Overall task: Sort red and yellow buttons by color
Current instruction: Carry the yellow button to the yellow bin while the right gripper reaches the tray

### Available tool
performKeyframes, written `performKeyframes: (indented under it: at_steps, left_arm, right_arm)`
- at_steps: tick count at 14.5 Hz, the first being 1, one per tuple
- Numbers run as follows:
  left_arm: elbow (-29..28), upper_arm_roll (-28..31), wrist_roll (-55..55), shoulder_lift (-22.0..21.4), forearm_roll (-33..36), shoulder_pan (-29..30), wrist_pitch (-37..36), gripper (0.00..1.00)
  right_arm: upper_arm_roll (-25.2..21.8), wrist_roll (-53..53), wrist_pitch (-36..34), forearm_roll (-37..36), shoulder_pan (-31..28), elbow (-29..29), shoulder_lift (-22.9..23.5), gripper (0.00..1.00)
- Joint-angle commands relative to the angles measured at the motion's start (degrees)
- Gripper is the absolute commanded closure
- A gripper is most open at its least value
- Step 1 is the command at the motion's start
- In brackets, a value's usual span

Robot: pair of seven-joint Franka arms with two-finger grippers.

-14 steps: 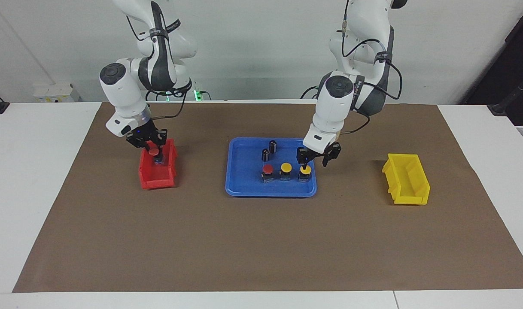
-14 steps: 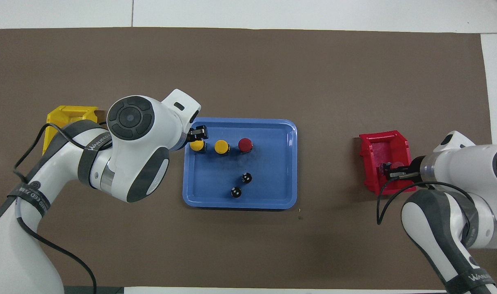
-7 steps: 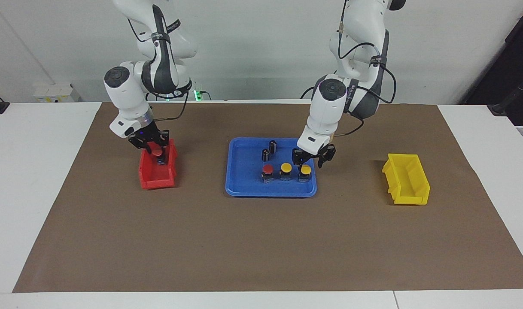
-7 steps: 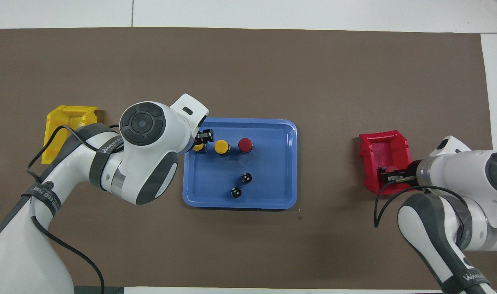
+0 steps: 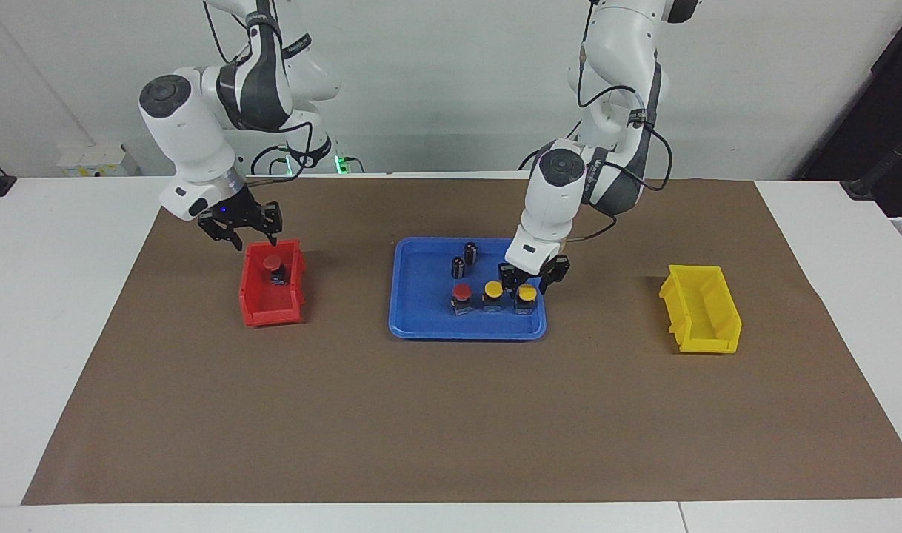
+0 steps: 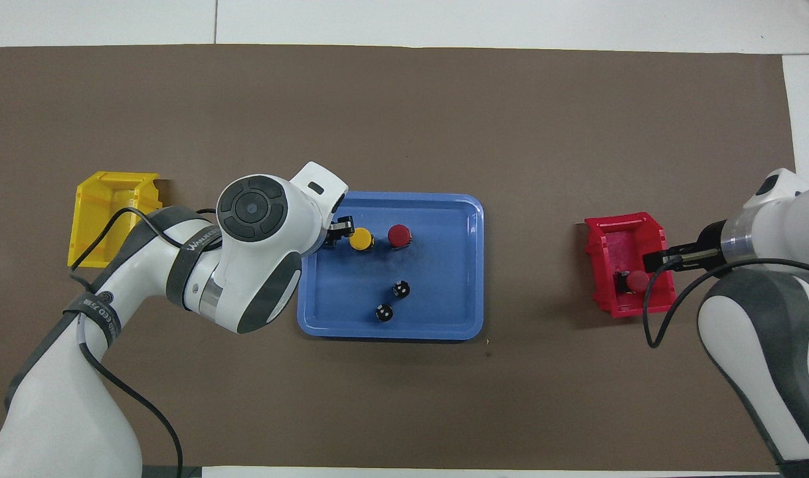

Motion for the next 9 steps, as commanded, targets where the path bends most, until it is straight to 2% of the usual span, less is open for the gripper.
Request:
performKeyframes:
  at_steps: [1,3,5,7,9]
  left_arm:
    - [2.02,0.88,-1.85,0.70,1.09,-0.72,-0.16,0.99]
    - [6.85,1.15,-2.02,0.27,1.09,-0.28,-6.63,0.99]
    - [11.59,1.85,-0.98,-3.05,1.09,1.64,-15.32,0.99]
    - [14.77,1.85,7.59,-5.96,1.27,6.99,-24.30,0.99]
    - [14.00,1.85,18.32,-9.12,1.27,13.31,-27.49,0.99]
  right_arm:
    - [0.47,-0.59,-10.91,0.44,-0.60,12.17,3.87,0.28]
    - [0.47,0.02,-17.79,0.35,-0.60,20.70,7.11,0.28]
    - [0.65,3.09,-18.17,0.53,-0.34,22.93,8.00,0.27]
    - [2.22,8.61,-16.33,0.27,3.94,24.68,8.88,0.27]
    - [2.23,19.75,-15.70,-0.87,12.01,30.10,13.43,0.27]
